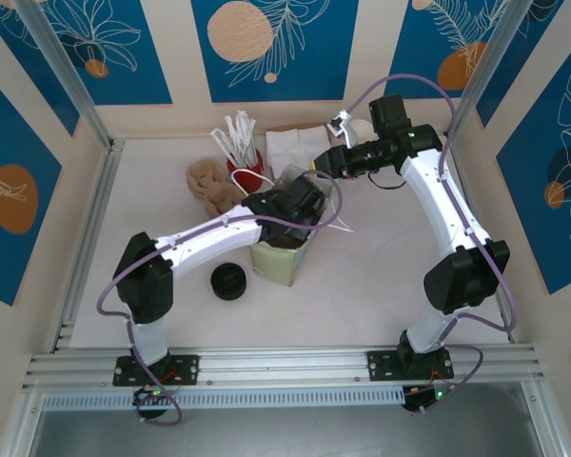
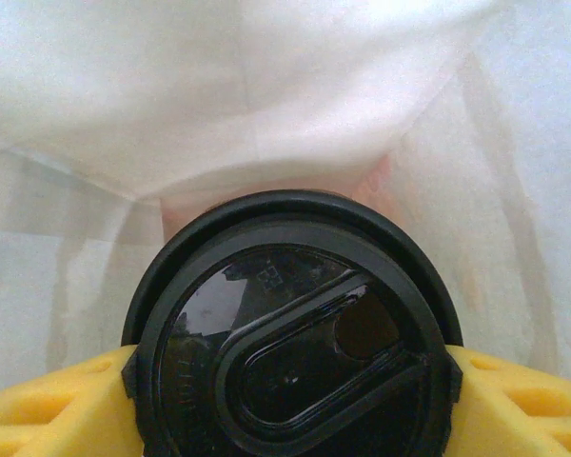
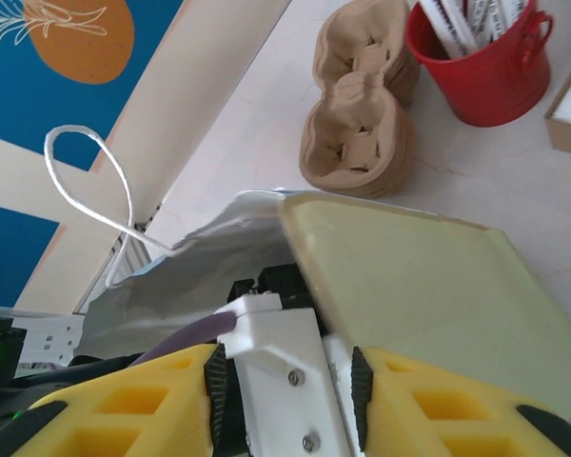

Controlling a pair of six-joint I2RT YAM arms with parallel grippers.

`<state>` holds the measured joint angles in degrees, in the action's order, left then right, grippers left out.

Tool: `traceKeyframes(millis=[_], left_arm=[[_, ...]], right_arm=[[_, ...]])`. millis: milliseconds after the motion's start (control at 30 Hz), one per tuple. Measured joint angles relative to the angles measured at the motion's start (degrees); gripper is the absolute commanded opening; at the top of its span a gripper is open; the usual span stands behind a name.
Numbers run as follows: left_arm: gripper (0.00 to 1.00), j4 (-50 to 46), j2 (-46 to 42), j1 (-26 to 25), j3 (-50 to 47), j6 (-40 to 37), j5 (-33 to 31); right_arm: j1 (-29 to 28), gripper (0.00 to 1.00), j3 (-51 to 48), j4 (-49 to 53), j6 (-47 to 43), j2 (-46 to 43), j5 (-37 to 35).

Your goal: Pack the takeout coffee

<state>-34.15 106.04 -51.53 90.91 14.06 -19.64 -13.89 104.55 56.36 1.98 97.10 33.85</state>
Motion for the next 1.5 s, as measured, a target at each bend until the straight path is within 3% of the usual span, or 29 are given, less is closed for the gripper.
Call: traceKeyframes(millis=[367, 633, 800, 1133, 1500], left_arm=[[0.71, -4.3, 5.0, 2.6, 6.7, 1.7, 4.0], [0.72, -10.3, 11.4, 4.2, 16.9, 2.0, 7.8], [0.72, -14.4, 14.8, 5.2, 22.4, 2.1, 9.5], [0.72, -21.2, 20.3, 5.8, 31.9, 3.0, 10.0], [0.71, -23.4, 23.0, 6.1, 34.9, 3.9, 10.6]], right_arm=[[1.4, 0.44, -0.2, -1.6, 1.0, -1.8, -6.6], [5.2, 0.45, -10.9, -6.2, 6.2, -13.6, -12.6], [8.0, 0.45, -14.7, -7.6, 10.9, -18.1, -12.9], [11.4, 0.45, -17.3, -7.5, 14.8, -18.9, -11.0], [12.1, 0.45, -17.3, -7.4, 14.6, -18.4, -7.8]])
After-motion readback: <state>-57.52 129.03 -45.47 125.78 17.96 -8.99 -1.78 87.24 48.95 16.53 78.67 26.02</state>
